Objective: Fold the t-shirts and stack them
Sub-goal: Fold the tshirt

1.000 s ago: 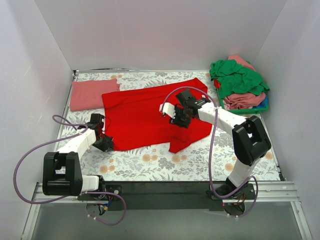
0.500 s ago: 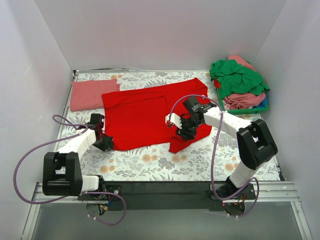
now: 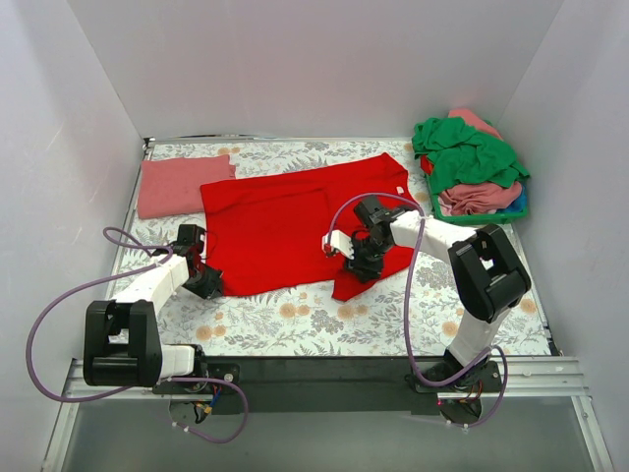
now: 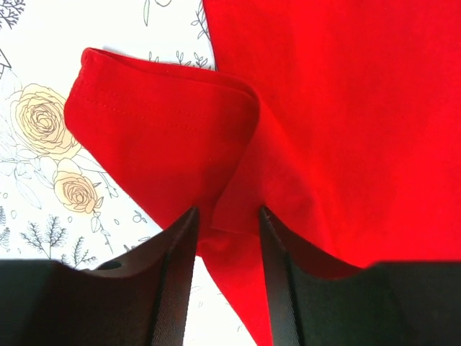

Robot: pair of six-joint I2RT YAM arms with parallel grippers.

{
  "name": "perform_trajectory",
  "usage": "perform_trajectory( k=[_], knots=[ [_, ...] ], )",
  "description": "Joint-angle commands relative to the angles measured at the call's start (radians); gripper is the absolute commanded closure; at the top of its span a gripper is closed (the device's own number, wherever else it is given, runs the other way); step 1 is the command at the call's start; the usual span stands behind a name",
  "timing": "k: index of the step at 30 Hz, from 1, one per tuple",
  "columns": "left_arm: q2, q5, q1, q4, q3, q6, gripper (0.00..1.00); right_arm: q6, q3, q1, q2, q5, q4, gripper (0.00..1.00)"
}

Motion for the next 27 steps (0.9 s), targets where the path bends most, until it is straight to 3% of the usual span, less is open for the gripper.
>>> perform_trajectory(
  k=[1, 5, 6, 7, 17, 27],
  knots=[
    [-0.035, 0.002, 0.000, 0.002, -0.002, 0.000, 1.00, -0.004, 0.008, 0.008, 0.005, 0.003, 0.017, 0.58],
    [-0.035, 0.004, 0.000, 0.002, -0.001, -0.002, 1.00, 0.006, 0.008, 0.008, -0.001, 0.006, 0.021, 0.81],
    [-0.035, 0.004, 0.000, 0.000, -0.001, 0.000, 1.00, 0.007, 0.011, 0.008, -0.004, 0.012, 0.021, 0.93],
    [-0.035, 0.004, 0.000, 0.000, 0.001, 0.000, 1.00, 0.009, 0.013, 0.008, -0.015, 0.015, 0.021, 0.96],
    [-0.055, 0.001, 0.000, -0.020, 0.007, 0.003, 1.00, -0.005, -0.026, -0.003, -0.200, 0.063, -0.017, 0.99],
    [-0.090, 0.001, 0.000, -0.047, 0.013, 0.004, 1.00, -0.056, -0.128, -0.036, -0.419, 0.013, -0.083, 0.99]
  ],
)
